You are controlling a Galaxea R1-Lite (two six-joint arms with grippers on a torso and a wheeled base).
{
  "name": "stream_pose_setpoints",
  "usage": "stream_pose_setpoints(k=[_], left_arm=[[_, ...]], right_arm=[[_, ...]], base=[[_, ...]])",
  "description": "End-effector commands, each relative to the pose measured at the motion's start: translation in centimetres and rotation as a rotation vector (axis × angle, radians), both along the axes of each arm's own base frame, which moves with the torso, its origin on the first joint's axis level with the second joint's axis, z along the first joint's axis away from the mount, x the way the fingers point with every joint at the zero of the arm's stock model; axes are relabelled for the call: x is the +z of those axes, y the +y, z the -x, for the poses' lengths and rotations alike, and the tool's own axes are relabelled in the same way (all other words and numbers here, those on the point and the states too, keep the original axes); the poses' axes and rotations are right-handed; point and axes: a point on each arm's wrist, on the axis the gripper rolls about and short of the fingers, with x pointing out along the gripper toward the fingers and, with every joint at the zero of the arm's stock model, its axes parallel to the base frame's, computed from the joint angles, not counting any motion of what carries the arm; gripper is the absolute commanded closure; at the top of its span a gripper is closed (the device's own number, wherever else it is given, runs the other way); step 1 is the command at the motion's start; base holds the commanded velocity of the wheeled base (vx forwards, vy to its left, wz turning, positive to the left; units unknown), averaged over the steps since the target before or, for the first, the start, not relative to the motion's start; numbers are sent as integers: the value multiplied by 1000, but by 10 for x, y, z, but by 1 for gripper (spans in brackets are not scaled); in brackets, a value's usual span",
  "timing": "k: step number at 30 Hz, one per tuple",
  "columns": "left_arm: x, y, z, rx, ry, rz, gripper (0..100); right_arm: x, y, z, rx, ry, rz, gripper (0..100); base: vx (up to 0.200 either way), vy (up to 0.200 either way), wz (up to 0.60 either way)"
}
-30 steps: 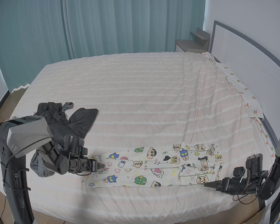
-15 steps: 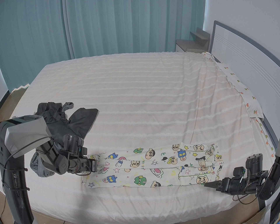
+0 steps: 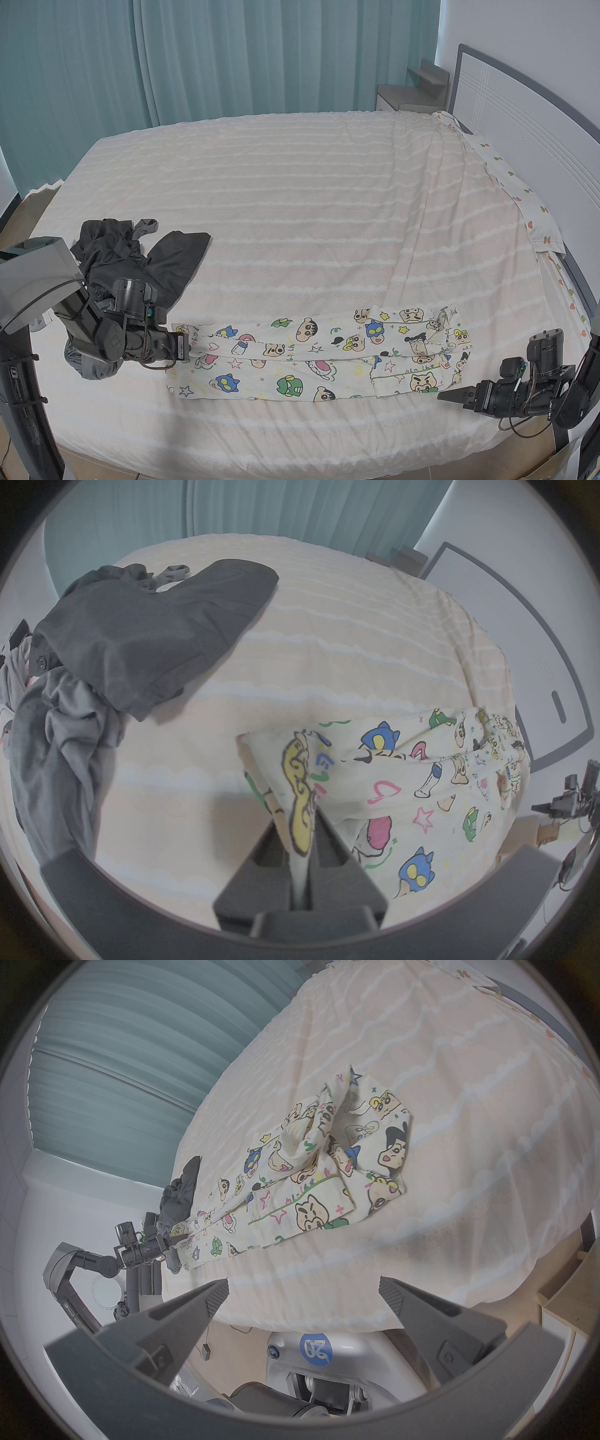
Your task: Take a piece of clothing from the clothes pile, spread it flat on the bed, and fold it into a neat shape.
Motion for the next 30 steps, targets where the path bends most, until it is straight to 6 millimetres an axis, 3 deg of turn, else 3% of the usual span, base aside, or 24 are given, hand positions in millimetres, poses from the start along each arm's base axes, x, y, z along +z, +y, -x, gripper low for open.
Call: stream_pose_setpoints(k=[1, 8, 17, 21, 26, 30], left_arm=[[16, 15, 3, 26, -35, 23, 100], [22, 52, 4, 110, -45, 55, 100], [53, 117, 25, 246, -22, 141, 100], [70, 136, 29, 303, -39, 152, 100], [101, 128, 42, 300, 12, 166, 100], [127, 81, 43, 252, 21, 207, 100]], right_arm=[[-1, -1, 5, 0, 16, 2, 0], [-1, -1, 5, 0, 19, 2, 0], [-2, -1, 5, -3, 22, 5, 0], [-2, -1, 5, -5, 24, 5, 0], [-3, -1, 5, -5, 27, 5, 0], [-3, -1, 4, -5, 27, 5, 0]], base=[[0, 0, 0], [0, 0, 0], [0, 0, 0], [0, 0, 0], [0, 0, 0], [0, 0, 0]])
